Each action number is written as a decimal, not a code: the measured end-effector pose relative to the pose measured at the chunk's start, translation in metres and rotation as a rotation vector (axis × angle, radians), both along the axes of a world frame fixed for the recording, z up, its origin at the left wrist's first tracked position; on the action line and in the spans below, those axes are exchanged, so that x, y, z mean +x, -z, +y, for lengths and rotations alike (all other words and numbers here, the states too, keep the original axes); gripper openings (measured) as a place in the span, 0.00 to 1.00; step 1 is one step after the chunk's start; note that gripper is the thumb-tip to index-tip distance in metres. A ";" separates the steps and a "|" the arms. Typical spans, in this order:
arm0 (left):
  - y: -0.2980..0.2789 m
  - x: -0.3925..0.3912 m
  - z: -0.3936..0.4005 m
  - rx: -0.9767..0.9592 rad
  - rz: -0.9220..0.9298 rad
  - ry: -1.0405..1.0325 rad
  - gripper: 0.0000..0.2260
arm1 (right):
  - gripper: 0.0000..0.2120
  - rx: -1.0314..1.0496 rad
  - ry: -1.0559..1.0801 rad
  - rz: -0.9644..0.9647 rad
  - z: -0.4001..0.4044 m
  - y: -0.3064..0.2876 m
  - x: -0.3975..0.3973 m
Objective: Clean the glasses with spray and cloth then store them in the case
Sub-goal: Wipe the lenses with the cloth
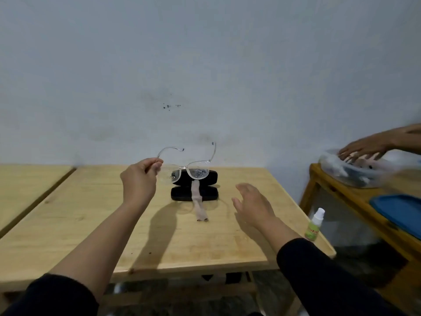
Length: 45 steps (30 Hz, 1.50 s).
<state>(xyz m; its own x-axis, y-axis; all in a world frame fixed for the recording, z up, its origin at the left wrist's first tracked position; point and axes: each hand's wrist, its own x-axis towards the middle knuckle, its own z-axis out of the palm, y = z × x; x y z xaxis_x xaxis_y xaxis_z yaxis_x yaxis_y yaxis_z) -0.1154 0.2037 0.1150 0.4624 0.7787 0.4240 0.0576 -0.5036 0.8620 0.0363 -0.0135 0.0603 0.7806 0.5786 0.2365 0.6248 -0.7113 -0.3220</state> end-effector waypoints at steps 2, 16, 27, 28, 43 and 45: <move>0.003 -0.013 0.013 -0.004 0.008 -0.042 0.08 | 0.23 0.015 -0.044 0.031 0.020 0.008 -0.006; 0.038 -0.051 0.080 -0.091 0.089 -0.230 0.07 | 0.20 -0.039 -0.366 0.084 0.118 0.027 0.013; 0.048 -0.045 0.092 -0.113 0.113 -0.245 0.07 | 0.19 -0.105 -0.371 0.053 0.141 0.043 0.033; 0.049 -0.044 0.093 -0.114 0.117 -0.245 0.07 | 0.20 -0.085 -0.360 0.079 0.140 0.044 0.034; 0.058 -0.028 0.081 -0.105 0.131 -0.219 0.07 | 0.13 -0.147 -0.614 0.295 0.103 0.026 0.047; 0.060 -0.027 0.078 -0.101 0.133 -0.212 0.07 | 0.08 -0.147 -0.577 0.275 0.103 0.027 0.044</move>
